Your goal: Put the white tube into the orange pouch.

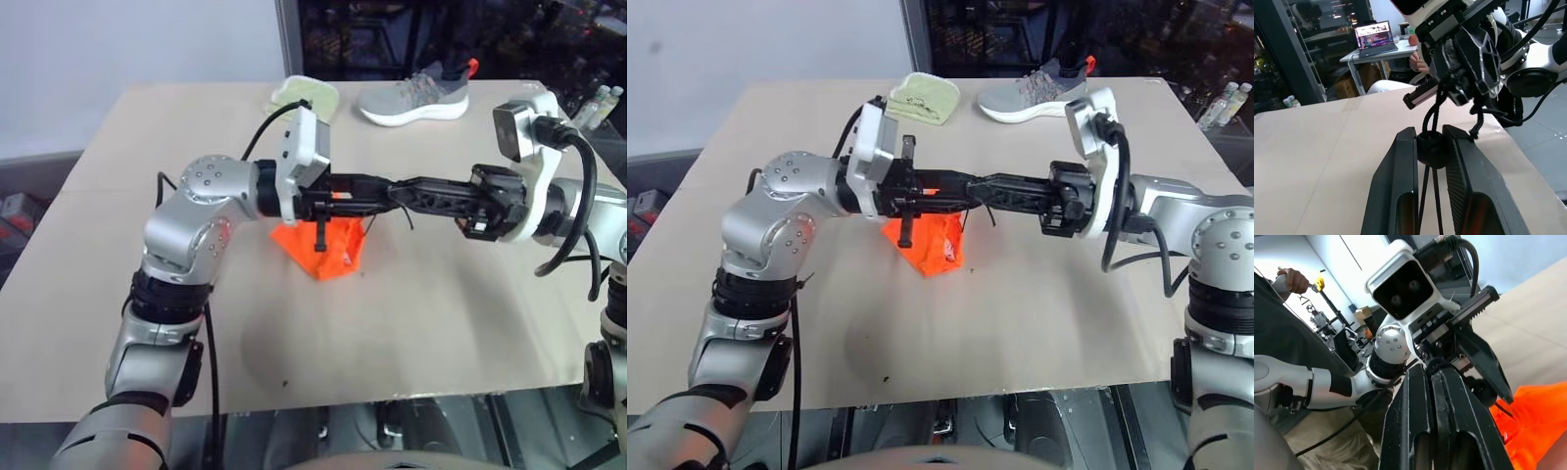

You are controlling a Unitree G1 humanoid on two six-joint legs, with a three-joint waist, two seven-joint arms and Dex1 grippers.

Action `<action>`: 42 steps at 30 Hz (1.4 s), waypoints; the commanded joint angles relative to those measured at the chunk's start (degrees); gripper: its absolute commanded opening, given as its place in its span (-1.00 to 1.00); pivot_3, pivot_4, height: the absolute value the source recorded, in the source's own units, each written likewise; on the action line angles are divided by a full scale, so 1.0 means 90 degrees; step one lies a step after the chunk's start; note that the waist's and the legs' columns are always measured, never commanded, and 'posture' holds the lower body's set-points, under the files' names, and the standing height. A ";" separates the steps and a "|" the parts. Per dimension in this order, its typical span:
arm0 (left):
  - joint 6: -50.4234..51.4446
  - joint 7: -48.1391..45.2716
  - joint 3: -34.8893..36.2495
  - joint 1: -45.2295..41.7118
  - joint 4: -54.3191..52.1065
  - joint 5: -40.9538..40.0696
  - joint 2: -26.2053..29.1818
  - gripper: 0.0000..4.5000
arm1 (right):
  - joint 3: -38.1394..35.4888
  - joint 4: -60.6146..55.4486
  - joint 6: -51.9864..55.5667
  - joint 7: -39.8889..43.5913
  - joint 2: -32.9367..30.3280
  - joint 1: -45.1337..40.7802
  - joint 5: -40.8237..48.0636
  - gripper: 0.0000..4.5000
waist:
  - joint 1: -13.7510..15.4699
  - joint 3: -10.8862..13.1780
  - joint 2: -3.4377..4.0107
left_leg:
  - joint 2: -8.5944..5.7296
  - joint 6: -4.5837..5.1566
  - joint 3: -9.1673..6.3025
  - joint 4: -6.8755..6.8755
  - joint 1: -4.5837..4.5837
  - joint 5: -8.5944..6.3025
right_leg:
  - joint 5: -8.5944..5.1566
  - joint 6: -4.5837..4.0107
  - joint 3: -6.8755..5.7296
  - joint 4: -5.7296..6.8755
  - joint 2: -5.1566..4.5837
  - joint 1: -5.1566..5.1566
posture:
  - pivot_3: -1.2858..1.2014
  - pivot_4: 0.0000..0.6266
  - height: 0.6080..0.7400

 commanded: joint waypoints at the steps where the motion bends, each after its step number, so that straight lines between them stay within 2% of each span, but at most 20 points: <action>1: -0.0113 0.0196 0.0280 -0.0530 0.0435 -0.0020 -0.0114 -0.90 | -0.0315 0.0302 -0.0554 -0.0309 0.0311 -0.0746 0.0203 -1.00 | -0.0003 0.0001 -0.0001 | 0.0000 0.0001 0.0001 0.0003 0.0000 0.0000 | 0.0000 0.0000 0.0000 0.0002 0.0000 0.0000 | 0.03 -0.52 1.00; 4: -0.0137 0.0296 0.0592 -0.1235 0.1236 -0.0065 -0.0173 -0.90 | -0.0387 0.1046 -0.1151 -0.0631 0.0720 -0.1810 -0.0327 -1.00 | -0.0020 0.0004 0.0002 | 0.0002 0.0009 0.0002 0.0008 0.0000 -0.0004 | -0.0005 0.0010 0.0001 0.0006 0.0005 -0.0002 | 0.03 -0.52 1.00; 7: -0.0035 0.0262 0.0742 -0.1535 0.1624 -0.0160 -0.0206 -0.90 | -0.0339 0.1758 -0.1662 -0.0579 0.0965 -0.2726 -0.1045 -1.00 | -0.0037 0.0005 0.0006 | 0.0004 0.0003 0.0005 0.0006 0.0000 -0.0001 | -0.0004 0.0009 0.0004 0.0007 0.0010 -0.0006 | 0.03 -0.52 1.00; 10: 0.0004 0.0295 0.0622 -0.1139 0.1565 -0.0063 -0.0260 -0.90 | -0.0212 0.2591 -0.2163 -0.0428 0.1161 -0.3584 -0.1860 -1.00 | -0.0053 0.0004 0.0012 | 0.0003 -0.0010 0.0012 -0.0005 0.0001 0.0007 | 0.0003 -0.0003 0.0008 0.0003 0.0009 -0.0007 | 0.03 -0.52 1.00; 12: -0.0021 0.0378 0.0392 -0.0440 0.1404 0.0111 -0.0300 -0.90 | -0.0124 0.3099 -0.2548 -0.0409 0.1286 -0.4057 -0.2434 -1.00 | -0.0072 0.0005 0.0013 | -0.0001 -0.0006 0.0011 -0.0010 -0.0007 0.0005 | 0.0001 0.0001 0.0005 0.0000 0.0004 -0.0010 | 0.03 -0.52 1.00; 16: -0.0378 0.0579 0.0023 0.0725 0.1487 0.0662 -0.0270 -0.90 | -0.0228 0.3754 -0.2973 -0.0332 0.1272 -0.4535 -0.3191 -1.00 | -0.0125 0.0005 -0.0001 | 0.0002 -0.0002 0.0011 -0.0009 -0.0041 0.0001 | 0.0002 0.0001 0.0000 0.0004 0.0003 -0.0033 | 0.03 -0.52 1.00; 18: -0.0463 0.0704 0.0082 0.0894 0.1507 0.0673 -0.0349 -0.90 | -0.0323 0.3904 -0.2993 -0.0210 0.1186 -0.4576 -0.3380 -1.00 | -0.0124 0.0006 0.0000 | -0.0005 -0.0003 0.0015 0.0004 -0.0085 0.0002 | 0.0002 0.0001 0.0002 0.0008 -0.0007 -0.0078 | 0.03 -0.52 1.00; 21: -0.0564 0.1035 0.0326 0.0507 0.1891 0.0620 -0.0596 -0.90 | -0.0428 0.3838 -0.2916 -0.0033 0.1080 -0.4385 -0.3553 -1.00 | -0.0065 0.0009 0.0004 | -0.0004 -0.0003 0.0011 0.0012 -0.0098 0.0003 | 0.0003 0.0001 -0.0006 0.0010 -0.0008 -0.0087 | 0.03 -0.52 1.00; 25: -0.1365 0.1410 0.0602 -0.0840 0.3530 0.1126 -0.0638 -0.90 | -0.0426 0.3665 -0.3239 0.0025 0.0800 -0.3965 -0.4096 -1.00 | -0.0004 0.0010 0.0002 | -0.0005 -0.0002 0.0012 0.0020 -0.0097 0.0003 | 0.0002 0.0003 -0.0013 0.0010 -0.0006 -0.0082 | 0.03 -0.52 1.00; 28: -0.1818 0.1166 0.0639 -0.1729 0.4491 0.1408 -0.0375 -0.90 | -0.0789 0.3386 -0.3105 -0.0139 0.0633 -0.3866 -0.3925 -1.00 | -0.0023 0.0010 0.0002 | -0.0007 -0.0002 0.0014 0.0021 -0.0097 0.0003 | 0.0003 0.0004 -0.0009 0.0010 -0.0005 -0.0083 | 0.03 -0.52 1.00; 30: -0.1722 0.0747 0.0583 -0.2133 0.4775 0.1406 -0.0211 -0.90 | -0.1041 0.2898 -0.2877 -0.0354 0.0518 -0.3598 -0.3749 -1.00 | -0.0076 0.0012 0.0004 | -0.0004 -0.0002 0.0023 0.0016 -0.0095 0.0002 | 0.0003 0.0003 -0.0002 0.0011 -0.0002 -0.0090 | 0.03 -0.52 1.00; 33: -0.1871 0.0125 0.0090 -0.2197 0.4709 0.1712 -0.0178 -0.90 | -0.1314 0.1867 -0.2567 -0.0771 0.0350 -0.2732 -0.3616 -1.00 | -0.0091 0.0010 0.0006 | -0.0001 -0.0005 0.0028 -0.0014 -0.0095 0.0004 | 0.0002 0.0003 -0.0013 0.0012 0.0002 -0.0089 | 0.03 -0.52 1.00; 38: -0.2250 0.0068 -0.0593 -0.1681 0.4601 0.2262 -0.0756 -0.90 | -0.1311 0.0658 -0.2481 -0.1260 0.0266 -0.0875 -0.3957 -1.00 | 0.0008 0.0006 0.0007 | -0.0012 -0.0004 0.0053 -0.0016 -0.0095 0.0003 | -0.0004 0.0015 -0.0017 0.0005 -0.0008 -0.0078 | 0.03 -0.52 1.00; 42: -0.2780 0.0861 -0.0963 -0.1190 0.5554 0.2794 -0.1859 -0.90 | -0.0476 0.0629 -0.3080 -0.1185 0.0158 0.1182 -0.5332 -1.00 | 0.0035 0.0004 0.0001 | -0.0018 -0.0003 0.0039 0.0024 -0.0087 0.0002 | -0.0007 0.0018 -0.0026 0.0003 -0.0010 -0.0058 | 0.03 -0.52 1.00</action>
